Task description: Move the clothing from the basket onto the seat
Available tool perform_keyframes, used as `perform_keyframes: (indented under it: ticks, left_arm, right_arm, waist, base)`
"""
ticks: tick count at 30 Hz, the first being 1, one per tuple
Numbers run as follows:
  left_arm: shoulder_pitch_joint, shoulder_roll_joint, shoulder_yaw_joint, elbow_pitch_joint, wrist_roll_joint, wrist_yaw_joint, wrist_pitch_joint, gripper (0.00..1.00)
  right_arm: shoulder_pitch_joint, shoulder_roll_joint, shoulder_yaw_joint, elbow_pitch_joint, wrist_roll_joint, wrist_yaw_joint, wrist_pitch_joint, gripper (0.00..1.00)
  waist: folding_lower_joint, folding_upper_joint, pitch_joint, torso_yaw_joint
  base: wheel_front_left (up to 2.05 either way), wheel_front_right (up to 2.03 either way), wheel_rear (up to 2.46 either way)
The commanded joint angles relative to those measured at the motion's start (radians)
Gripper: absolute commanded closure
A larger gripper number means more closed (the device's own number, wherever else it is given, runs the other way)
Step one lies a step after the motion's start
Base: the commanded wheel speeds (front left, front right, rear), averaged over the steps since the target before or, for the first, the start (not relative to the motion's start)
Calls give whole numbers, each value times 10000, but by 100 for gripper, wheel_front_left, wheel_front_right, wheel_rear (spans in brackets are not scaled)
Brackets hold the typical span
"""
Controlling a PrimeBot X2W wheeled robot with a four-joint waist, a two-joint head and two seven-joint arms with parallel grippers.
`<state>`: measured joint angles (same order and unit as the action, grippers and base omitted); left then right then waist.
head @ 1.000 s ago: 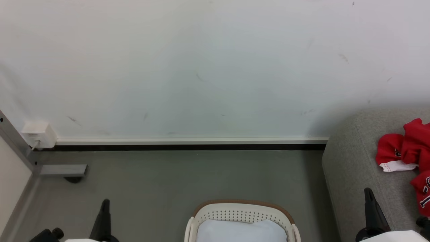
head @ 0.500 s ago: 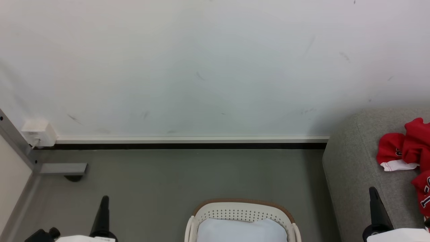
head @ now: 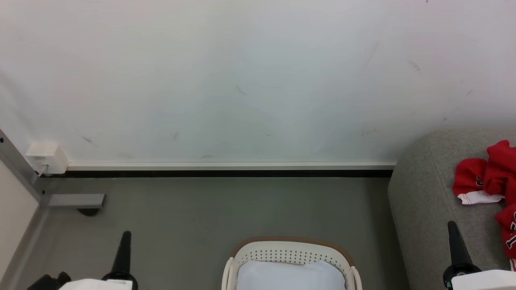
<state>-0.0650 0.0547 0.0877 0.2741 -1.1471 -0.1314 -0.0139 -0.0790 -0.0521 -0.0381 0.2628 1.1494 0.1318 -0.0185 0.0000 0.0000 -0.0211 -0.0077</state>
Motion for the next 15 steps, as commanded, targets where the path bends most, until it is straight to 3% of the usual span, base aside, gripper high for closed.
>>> perform_keyframes:
  ticks: [1, 15]
  left_arm:
    - [-239, 46, 64, -136, -364, 7, 106, 100]
    - [-313, 25, 134, -177, -1529, 8, 428, 100]
  right_arm:
    - [-217, -62, -78, -104, 384, -10, 86, 100]
    - [-280, -60, -250, -134, 1562, -13, 409, 100]
  waist:
    - [0, 0, 9, 3]
    - [0, 0, 60, 20]
  base:
    - [0, 0, 0]
    - [0, 0, 0]
